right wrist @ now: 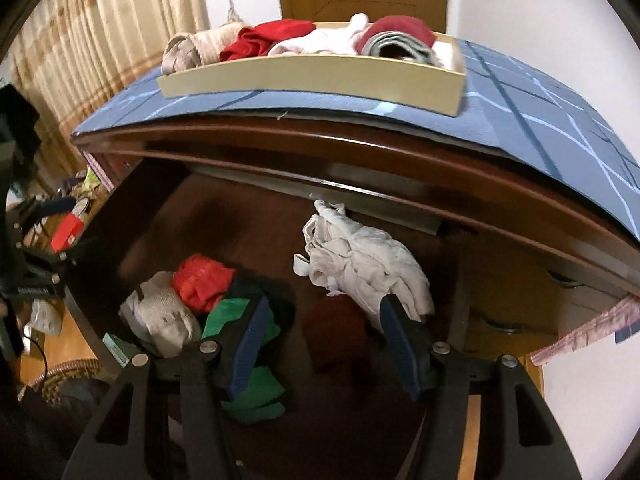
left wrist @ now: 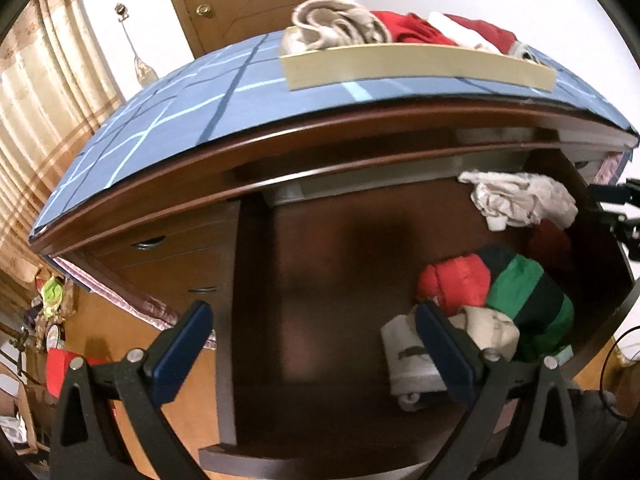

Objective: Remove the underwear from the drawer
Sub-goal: 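Lower both tools into the open drawer toward the remaining garments, then grasp the white underwear in the drawer with the right tool, then grasp the green-and-black sock with the left tool while the right tool holds the white underwear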

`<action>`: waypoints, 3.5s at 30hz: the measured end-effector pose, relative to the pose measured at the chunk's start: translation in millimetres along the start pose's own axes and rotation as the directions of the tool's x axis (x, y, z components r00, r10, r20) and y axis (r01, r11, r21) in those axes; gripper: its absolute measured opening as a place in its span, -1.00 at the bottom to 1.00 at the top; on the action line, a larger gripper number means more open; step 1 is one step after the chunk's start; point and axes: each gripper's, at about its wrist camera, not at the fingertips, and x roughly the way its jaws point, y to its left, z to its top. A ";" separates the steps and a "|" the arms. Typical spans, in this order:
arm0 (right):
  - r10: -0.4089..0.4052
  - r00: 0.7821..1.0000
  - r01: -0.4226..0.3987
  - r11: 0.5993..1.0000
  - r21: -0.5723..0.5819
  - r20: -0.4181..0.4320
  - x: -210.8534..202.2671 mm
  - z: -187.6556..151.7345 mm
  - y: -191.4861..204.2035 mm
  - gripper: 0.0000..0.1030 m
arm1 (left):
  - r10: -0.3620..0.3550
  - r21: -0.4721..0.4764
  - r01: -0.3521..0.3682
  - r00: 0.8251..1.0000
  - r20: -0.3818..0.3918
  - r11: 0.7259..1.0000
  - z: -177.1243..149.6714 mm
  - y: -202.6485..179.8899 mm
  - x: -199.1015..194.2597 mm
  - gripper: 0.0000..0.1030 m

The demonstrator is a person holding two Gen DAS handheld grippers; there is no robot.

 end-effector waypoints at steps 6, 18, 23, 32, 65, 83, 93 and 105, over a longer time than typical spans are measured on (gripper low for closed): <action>-0.021 0.998 0.017 0.998 -0.066 -0.054 20.4 16.0 3.2 0.17 | -0.005 -0.010 0.005 1.000 -0.015 1.000 4.4 5.6 7.1 0.99; -0.200 0.943 0.117 0.948 -0.294 -0.268 92.3 33.9 6.8 0.17 | -0.059 0.005 0.059 0.998 -0.025 0.998 5.7 3.4 13.7 0.99; -0.266 0.923 0.164 0.926 -0.339 -0.279 100.9 34.4 0.6 -0.29 | -0.066 -0.009 0.066 0.997 -0.035 0.998 5.3 5.8 19.1 0.99; 0.152 0.947 -0.138 0.988 0.068 -0.284 57.7 29.0 -39.5 -0.72 | -0.121 -0.053 0.119 0.992 -0.044 0.992 6.7 9.5 21.8 0.99; 0.185 0.921 -0.149 0.980 0.130 -0.342 73.9 30.4 -39.1 -0.04 | -0.195 0.000 0.196 0.972 -0.132 0.981 19.3 -19.4 36.1 0.99; 0.093 0.962 -0.079 0.995 0.062 -0.258 66.8 28.9 -22.2 -0.56 | -0.310 0.027 0.342 0.879 -0.362 0.939 34.5 -142.7 58.1 0.99; 0.260 0.964 -0.264 0.900 0.347 0.059 -0.2 1.2 -47.2 -0.56 | -0.249 -0.040 0.260 0.851 -0.462 0.965 23.4 -165.9 75.2 0.85; 0.284 0.953 -0.303 0.887 0.347 0.108 -10.9 -17.2 -50.3 -0.61 | -0.327 -0.130 0.307 0.774 -0.542 0.943 18.6 -199.7 95.2 0.52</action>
